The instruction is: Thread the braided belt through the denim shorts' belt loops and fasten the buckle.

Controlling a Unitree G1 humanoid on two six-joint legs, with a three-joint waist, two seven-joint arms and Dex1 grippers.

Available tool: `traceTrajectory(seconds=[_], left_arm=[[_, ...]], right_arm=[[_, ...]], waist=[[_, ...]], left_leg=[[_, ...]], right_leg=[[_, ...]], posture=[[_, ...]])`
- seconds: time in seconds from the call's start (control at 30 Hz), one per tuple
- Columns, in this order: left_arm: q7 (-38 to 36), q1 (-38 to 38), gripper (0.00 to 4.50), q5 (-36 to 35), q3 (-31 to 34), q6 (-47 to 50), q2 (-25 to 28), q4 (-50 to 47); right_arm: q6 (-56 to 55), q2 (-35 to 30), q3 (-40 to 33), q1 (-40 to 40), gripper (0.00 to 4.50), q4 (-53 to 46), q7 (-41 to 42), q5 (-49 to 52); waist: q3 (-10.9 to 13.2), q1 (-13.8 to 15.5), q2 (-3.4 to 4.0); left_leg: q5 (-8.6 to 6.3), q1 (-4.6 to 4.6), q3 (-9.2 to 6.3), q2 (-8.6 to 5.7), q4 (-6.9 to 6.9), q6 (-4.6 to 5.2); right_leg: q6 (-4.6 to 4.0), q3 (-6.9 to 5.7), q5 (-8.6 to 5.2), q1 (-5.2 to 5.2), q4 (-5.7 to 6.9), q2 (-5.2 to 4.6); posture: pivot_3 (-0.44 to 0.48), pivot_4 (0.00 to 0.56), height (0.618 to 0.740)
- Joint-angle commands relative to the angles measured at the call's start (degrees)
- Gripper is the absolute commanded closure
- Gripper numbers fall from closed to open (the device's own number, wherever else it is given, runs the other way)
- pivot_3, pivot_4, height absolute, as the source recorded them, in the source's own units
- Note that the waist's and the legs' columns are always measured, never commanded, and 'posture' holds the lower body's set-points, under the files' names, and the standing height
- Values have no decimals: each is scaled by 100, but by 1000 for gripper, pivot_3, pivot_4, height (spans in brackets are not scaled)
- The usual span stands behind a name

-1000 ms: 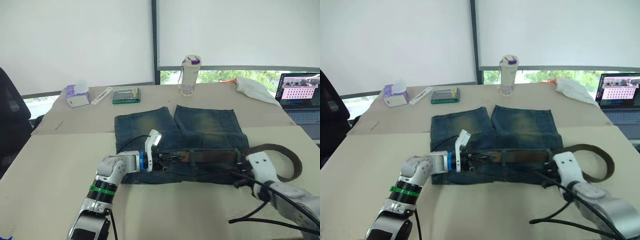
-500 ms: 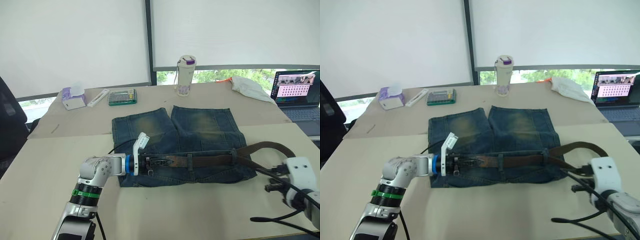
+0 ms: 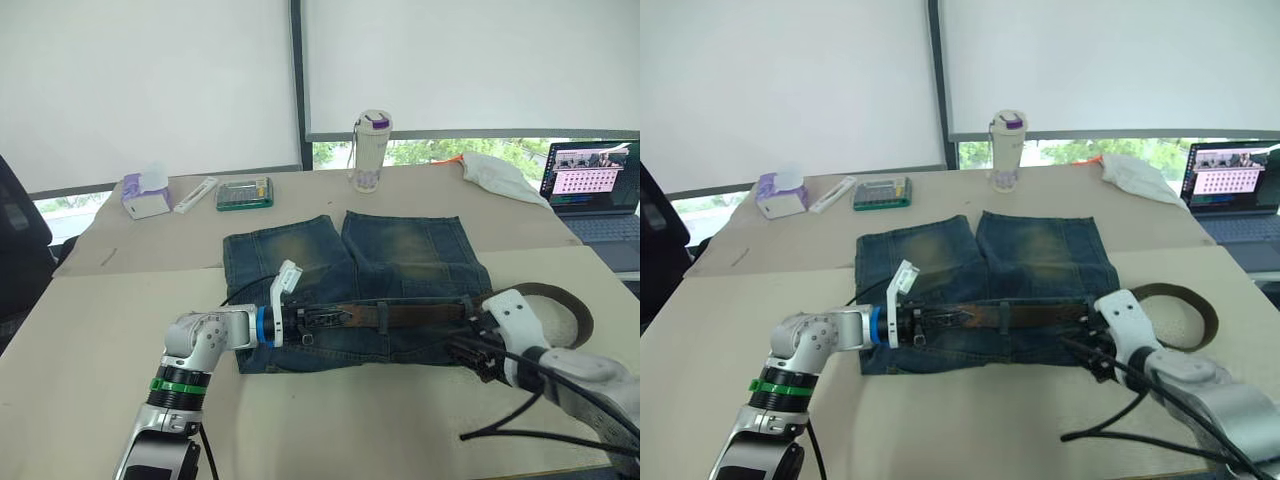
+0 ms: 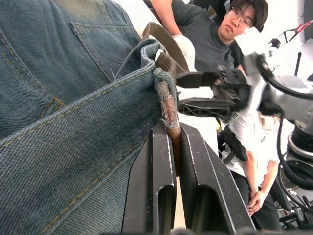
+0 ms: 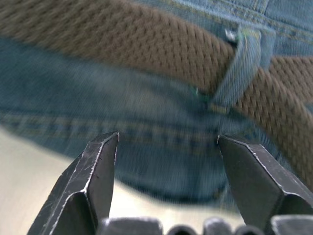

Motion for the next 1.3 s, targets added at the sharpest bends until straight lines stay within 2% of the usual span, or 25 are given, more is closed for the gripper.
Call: traceTrajectory(seconds=[0.03,0.07,0.17,0.2,0.33,0.37,0.43,0.7,0.93,1.07,1.17,1.2,1.3], left_arm=[[-11,-36,4500,-123,80,-35,26,-253],[2,-15,4500,-132,89,-34,29,-287],[47,50,4500,-149,112,-36,37,-395],[60,66,4500,-151,121,-41,37,-424],[153,110,4500,-197,168,-17,10,-561],[164,111,4500,-193,149,-30,-6,-579],[183,109,4500,-190,127,-41,-29,-602],[164,-75,4500,-233,139,47,-25,-561],[255,-162,4500,-336,331,161,119,-427],[242,-82,4500,-382,320,230,176,-472],[246,-48,4500,-396,285,258,117,-451],[252,-58,4500,-399,283,261,93,-425],[350,-45,4500,-452,339,287,-59,-388]], right_arm=[[-178,-261,488,-356,892,535,221,-306],[-192,-304,605,-425,892,658,337,-309],[-252,-389,864,-542,1661,904,508,-430],[-295,-433,927,-542,2100,923,558,-473],[-343,-418,858,-434,3402,822,448,-633],[-315,-383,785,-390,3859,796,394,-672],[-267,-353,698,-317,4438,743,316,-746],[-245,-713,-3,120,4478,757,18,-1188],[-407,-1024,-471,411,4478,1012,39,-1501],[-539,-812,-707,310,4478,1017,-98,-1615],[-308,-515,-1298,354,4478,348,459,-932],[-228,-429,-1451,370,3936,209,550,-809],[337,-73,-2419,661,3041,-644,1055,-42]], waist=[[-2,-2,2],[-3,-5,2],[-11,-9,-6],[-14,-8,-11],[-16,17,-18],[-16,28,-18],[-16,48,-18],[-15,196,-19],[-12,182,-22],[-9,151,-24],[-4,141,-26],[-2,138,-27],[-1,152,-29]], left_leg=[[0,0,0,0,1,0],[0,1,1,0,1,0],[0,2,0,4,0,0],[0,3,0,4,0,0],[-1,3,0,2,3,0],[-1,2,-1,2,3,0],[-1,2,-1,1,3,0],[-3,-2,-1,-12,19,4],[-4,-4,0,-10,22,5],[-4,-3,2,-6,19,5],[-4,-5,3,-4,17,4],[-4,-5,6,-3,17,5],[-5,-4,5,0,12,5]], right_leg=[[0,0,0,0,-1,0],[0,-1,0,0,-4,1],[0,-1,0,2,-4,2],[0,-1,0,4,-3,2],[0,-1,0,5,-3,1],[0,-1,0,4,-3,1],[0,-2,0,3,-3,-1],[1,-4,1,6,-6,-10],[1,-3,1,5,-5,-8],[1,-1,1,5,-5,-5],[1,0,1,2,-4,-4],[1,4,1,2,-4,-3],[1,4,1,4,-4,0]], posture=[[0,150,740],[0,150,740],[0,150,740],[0,150,740],[0,150,740],[0,150,740],[0,150,740],[0,150,740],[0,150,740],[0,150,740],[0,150,740],[0,150,740],[0,150,740]])
